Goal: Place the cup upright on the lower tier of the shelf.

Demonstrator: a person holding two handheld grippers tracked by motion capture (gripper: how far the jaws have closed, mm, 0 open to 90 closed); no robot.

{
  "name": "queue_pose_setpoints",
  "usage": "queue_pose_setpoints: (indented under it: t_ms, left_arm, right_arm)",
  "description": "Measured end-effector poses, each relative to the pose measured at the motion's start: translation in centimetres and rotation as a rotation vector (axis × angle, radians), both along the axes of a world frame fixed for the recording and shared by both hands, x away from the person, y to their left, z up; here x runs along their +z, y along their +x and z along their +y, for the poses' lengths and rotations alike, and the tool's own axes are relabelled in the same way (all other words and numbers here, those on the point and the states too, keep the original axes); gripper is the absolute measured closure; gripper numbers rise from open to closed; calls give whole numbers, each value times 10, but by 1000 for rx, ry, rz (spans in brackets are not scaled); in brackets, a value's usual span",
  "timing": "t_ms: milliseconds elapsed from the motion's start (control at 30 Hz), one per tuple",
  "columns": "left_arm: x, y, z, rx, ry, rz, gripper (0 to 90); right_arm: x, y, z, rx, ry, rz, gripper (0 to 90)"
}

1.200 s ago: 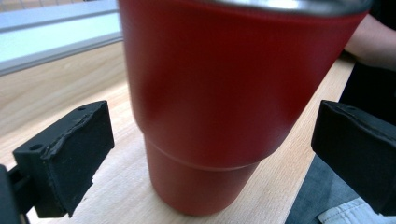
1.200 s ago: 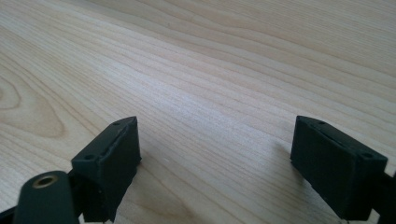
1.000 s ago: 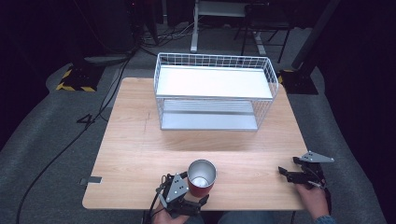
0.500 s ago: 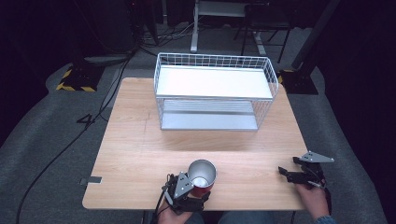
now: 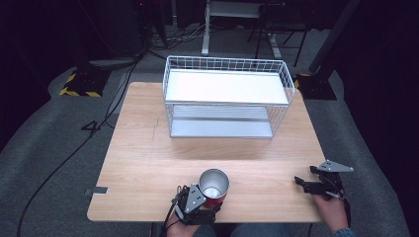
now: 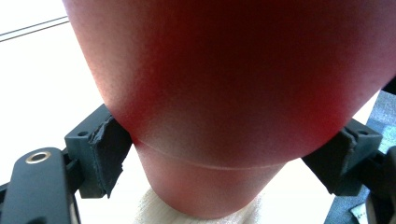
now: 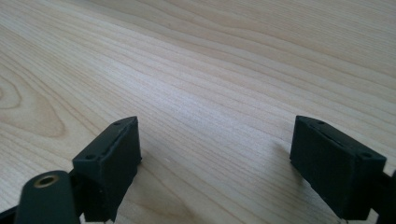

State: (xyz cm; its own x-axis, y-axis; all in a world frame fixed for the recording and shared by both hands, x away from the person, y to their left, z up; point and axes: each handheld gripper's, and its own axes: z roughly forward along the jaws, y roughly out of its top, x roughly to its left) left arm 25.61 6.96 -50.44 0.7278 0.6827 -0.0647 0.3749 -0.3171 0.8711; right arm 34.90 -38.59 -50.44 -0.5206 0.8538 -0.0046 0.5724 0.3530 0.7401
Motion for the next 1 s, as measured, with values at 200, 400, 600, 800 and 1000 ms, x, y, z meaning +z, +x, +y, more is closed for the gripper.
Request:
queue_pose_setpoints:
  t_ms: [200, 400, 600, 800, 1000]
  left_arm:
    - [0, 0, 0, -4, 5, -2, 170]
    - [1, 0, 0, -8, 9, -3, 170]
    - [4, 1, 0, -21, 1, 11, 170]
    - [15, 3, 7, -35, -9, 12, 171]
    - [24, 7, 13, -33, -28, 16, 171]
  right_arm:
    - [0, 0, 0, 0, -2, -1, 165]
    - [0, -1, 0, 3, -2, -3, 200]
    - [0, -1, 0, 13, 7, -2, 211]
    - [0, -1, 0, 13, 6, -2, 211]
    - [0, -1, 0, 13, 6, -3, 211]
